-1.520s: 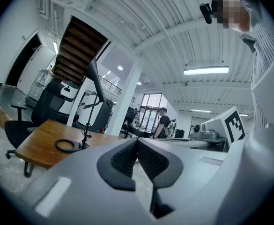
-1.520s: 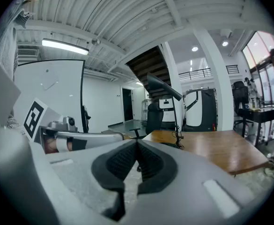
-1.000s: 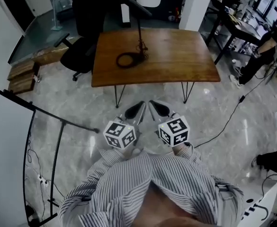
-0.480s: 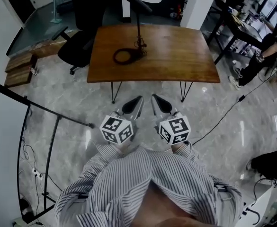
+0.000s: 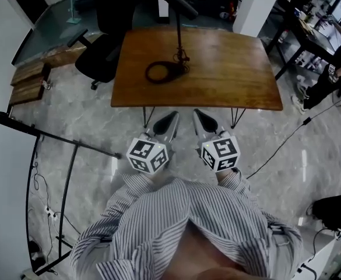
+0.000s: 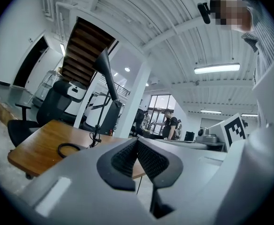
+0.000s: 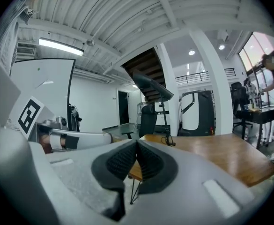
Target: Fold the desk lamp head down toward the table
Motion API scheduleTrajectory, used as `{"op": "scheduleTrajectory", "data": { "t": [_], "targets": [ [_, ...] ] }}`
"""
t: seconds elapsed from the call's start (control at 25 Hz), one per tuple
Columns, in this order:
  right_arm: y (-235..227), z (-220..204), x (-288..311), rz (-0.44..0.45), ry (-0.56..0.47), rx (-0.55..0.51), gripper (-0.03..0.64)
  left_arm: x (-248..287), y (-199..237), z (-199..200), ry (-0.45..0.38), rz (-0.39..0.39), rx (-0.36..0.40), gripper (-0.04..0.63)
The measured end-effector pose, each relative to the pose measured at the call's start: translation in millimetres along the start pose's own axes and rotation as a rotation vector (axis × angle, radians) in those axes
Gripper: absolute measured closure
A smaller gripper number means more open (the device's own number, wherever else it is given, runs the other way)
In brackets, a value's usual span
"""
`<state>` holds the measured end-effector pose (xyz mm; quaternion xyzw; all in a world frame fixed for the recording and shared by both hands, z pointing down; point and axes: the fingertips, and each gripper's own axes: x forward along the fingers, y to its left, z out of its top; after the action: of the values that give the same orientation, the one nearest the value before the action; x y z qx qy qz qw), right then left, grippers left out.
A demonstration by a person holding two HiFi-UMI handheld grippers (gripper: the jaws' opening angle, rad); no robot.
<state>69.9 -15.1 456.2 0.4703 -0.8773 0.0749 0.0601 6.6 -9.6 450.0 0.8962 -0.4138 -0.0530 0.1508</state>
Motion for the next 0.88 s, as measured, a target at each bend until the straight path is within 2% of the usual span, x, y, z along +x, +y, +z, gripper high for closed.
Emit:
{"op": "scheduleTrajectory", "data": {
  "t": [0.16, 0.44, 0.64, 0.88],
  "targets": [
    [-19, 19, 53, -0.001, -0.006, -0.01, 0.615, 33, 51, 31, -0.029, 0.009, 0.013, 0.591],
    [-56, 69, 145, -0.032, -0.047, -0.065, 0.615, 95, 132, 101, -0.068, -0.042, 0.106, 0.591],
    [-89, 80, 200, -0.061, -0.034, -0.124, 0.611, 133, 165, 136, -0.087, -0.056, 0.173, 0.591],
    [-117, 95, 244, -0.116, -0.035, -0.159, 0.581, 154, 187, 146, -0.101, -0.062, 0.172, 0.591]
  ]
}}
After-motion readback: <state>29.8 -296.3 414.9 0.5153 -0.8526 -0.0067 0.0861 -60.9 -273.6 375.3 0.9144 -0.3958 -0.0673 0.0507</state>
